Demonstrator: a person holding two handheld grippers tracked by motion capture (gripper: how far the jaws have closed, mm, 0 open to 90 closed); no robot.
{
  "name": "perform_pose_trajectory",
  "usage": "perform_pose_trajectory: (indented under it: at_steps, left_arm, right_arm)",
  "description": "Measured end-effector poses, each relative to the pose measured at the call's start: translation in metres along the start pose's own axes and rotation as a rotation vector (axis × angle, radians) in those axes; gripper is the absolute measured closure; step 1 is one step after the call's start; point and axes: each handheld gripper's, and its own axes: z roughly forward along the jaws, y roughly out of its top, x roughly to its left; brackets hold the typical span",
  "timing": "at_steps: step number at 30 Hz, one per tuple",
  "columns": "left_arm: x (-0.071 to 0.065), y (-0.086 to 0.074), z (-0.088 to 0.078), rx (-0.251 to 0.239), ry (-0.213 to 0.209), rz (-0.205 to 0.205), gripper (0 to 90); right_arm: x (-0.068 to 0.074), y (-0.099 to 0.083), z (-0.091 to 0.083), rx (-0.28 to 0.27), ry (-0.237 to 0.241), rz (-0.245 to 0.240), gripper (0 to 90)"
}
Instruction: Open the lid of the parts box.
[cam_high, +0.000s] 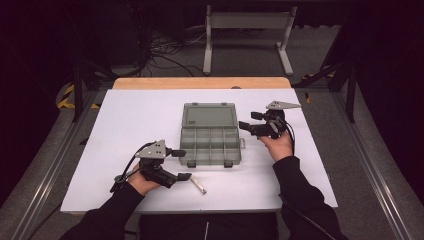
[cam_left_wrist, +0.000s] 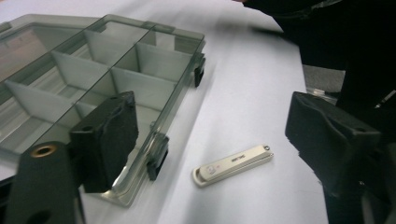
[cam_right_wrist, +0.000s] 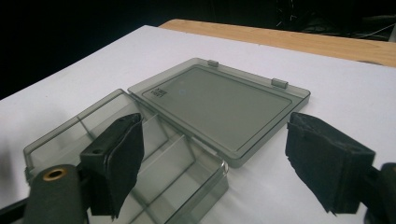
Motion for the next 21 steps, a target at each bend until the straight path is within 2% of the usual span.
perform_pose_trajectory:
  at_steps: [2,3,5,7,9,11,13,14,16,19,21]
  left_arm:
    - [0.000,0.004,0.000,-0.006,0.018,0.012,12.1]
    - [0.000,0.006,-0.001,-0.028,0.028,0.020,9.1]
    - [0.001,0.010,-0.002,-0.036,0.008,0.013,8.1]
    - [0.001,0.012,-0.002,-0.023,0.006,0.013,7.9]
    - [-0.001,0.014,-0.003,-0.005,0.024,0.018,6.1]
    - [-0.002,0.016,-0.004,0.010,0.018,0.024,5.6]
    - [-0.004,0.018,-0.003,0.029,-0.001,0.042,5.0]
    - [-0.007,0.021,-0.002,0.053,-0.005,0.065,5.0]
    - [-0.011,0.025,-0.002,0.074,0.022,0.098,5.7]
    - [-0.017,0.029,-0.003,0.093,0.059,0.159,13.9]
    - [-0.018,0.032,-0.001,0.113,0.053,0.161,16.6]
  right_arm:
    - [0.006,0.000,-0.007,-0.007,-0.004,-0.014,19.3]
    - [0.008,0.000,-0.010,-0.012,-0.001,-0.021,19.1]
    - [0.013,0.000,-0.016,-0.016,0.001,-0.033,18.8]
    - [0.017,0.000,-0.021,-0.016,-0.002,-0.052,18.6]
    - [0.020,-0.001,-0.026,-0.024,-0.001,-0.057,18.7]
    - [0.021,-0.001,-0.032,-0.031,-0.001,-0.056,18.7]
    - [0.022,-0.001,-0.036,-0.038,-0.001,-0.053,18.6]
    - [0.023,-0.002,-0.038,-0.041,-0.001,-0.052,18.6]
    - [0.025,-0.002,-0.042,-0.042,0.001,-0.054,18.4]
    - [0.027,-0.002,-0.048,-0.043,-0.003,-0.071,18.2]
    - [0.028,0.000,-0.054,-0.050,-0.007,-0.081,18.2]
